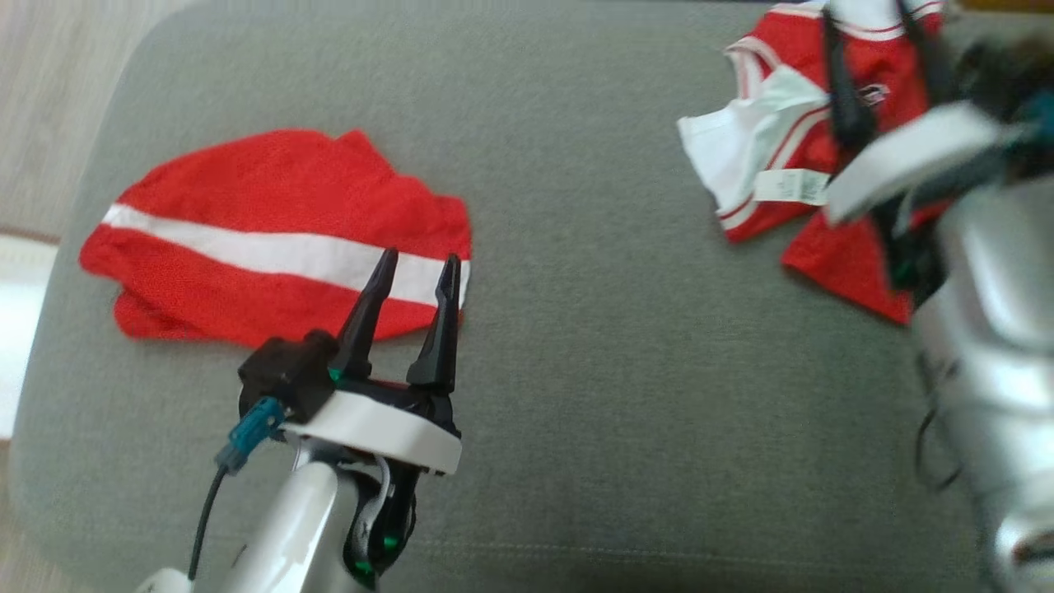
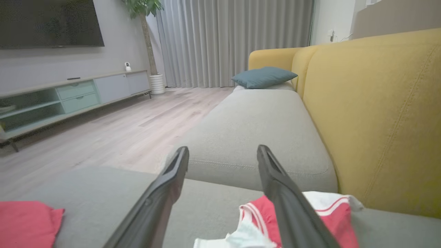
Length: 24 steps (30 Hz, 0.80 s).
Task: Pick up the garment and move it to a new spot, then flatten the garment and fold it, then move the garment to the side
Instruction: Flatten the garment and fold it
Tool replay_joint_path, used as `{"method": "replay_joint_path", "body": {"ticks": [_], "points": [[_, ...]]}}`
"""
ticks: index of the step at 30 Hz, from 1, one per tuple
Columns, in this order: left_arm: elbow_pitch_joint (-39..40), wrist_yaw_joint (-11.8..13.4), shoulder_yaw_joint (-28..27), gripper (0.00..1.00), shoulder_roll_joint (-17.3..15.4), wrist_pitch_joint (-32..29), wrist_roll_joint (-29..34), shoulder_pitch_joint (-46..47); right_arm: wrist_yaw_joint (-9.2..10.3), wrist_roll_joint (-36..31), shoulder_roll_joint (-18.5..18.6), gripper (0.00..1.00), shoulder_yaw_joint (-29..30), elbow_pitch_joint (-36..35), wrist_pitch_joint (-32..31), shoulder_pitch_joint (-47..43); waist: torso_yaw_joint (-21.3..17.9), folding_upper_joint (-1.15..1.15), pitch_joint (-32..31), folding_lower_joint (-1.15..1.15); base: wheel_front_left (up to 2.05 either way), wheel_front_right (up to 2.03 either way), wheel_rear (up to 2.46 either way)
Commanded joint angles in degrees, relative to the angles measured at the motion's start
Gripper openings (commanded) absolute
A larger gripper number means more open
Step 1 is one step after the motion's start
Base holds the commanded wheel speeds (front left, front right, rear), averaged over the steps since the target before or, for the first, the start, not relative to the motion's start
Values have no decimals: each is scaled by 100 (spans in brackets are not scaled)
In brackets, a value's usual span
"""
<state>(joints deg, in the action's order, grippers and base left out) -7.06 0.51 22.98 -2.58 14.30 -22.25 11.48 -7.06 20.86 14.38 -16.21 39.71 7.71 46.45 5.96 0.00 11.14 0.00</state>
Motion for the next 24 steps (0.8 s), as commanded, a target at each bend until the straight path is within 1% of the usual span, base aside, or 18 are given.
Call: {"method": "replay_joint_path", "body": {"ticks": [1, 4, 7, 9, 11, 13, 17, 19, 24], "points": [[214, 15, -227, 100, -30, 70, 62, 83, -43, -2, -111, 100, -39, -271, 104, -68, -201, 0, -203, 0, 0, 0, 0], [232, 35, -242, 100, -30, 70, 63, -6, -43, -243, -372, 100, 73, -677, 322, -813, -324, 0, -341, 0, 0, 0, 0], [249, 55, -266, 100, -30, 70, 55, -100, -43, -498, -734, 100, 268, -1121, 433, -1613, -430, 0, -437, 0, 0, 0, 0], [255, 58, -281, 100, -30, 70, 56, -160, -43, -737, -907, 100, 357, -1411, 473, -2131, -488, 0, -479, 0, 0, 0, 0], [252, 49, -292, 100, -30, 70, 64, -206, -43, -842, -1040, 100, 496, -1671, 499, -2587, -528, 0, -508, 0, 0, 0, 0], [252, 37, -304, 100, -30, 70, 80, -231, -43, -1043, -1103, 100, 500, -1901, 520, -2950, -556, 0, -510, 0, 0, 0, 0], [246, -3, -313, 100, -30, 70, 120, -213, -43, -1139, -1145, 100, 630, -2270, 516, -3402, -566, 0, -477, 0, 0, 0, 0], [246, -16, -308, 100, -30, 70, 134, -195, -43, -1128, -1147, 100, 695, -2364, 506, -3448, -550, 0, -449, 0, 0, 0, 0], [233, -50, -281, 100, -30, 70, 152, -153, -43, -1398, -1148, 100, 856, -2397, 452, -3494, -453, 0, -354, 0, 0, 0, 0]]}}
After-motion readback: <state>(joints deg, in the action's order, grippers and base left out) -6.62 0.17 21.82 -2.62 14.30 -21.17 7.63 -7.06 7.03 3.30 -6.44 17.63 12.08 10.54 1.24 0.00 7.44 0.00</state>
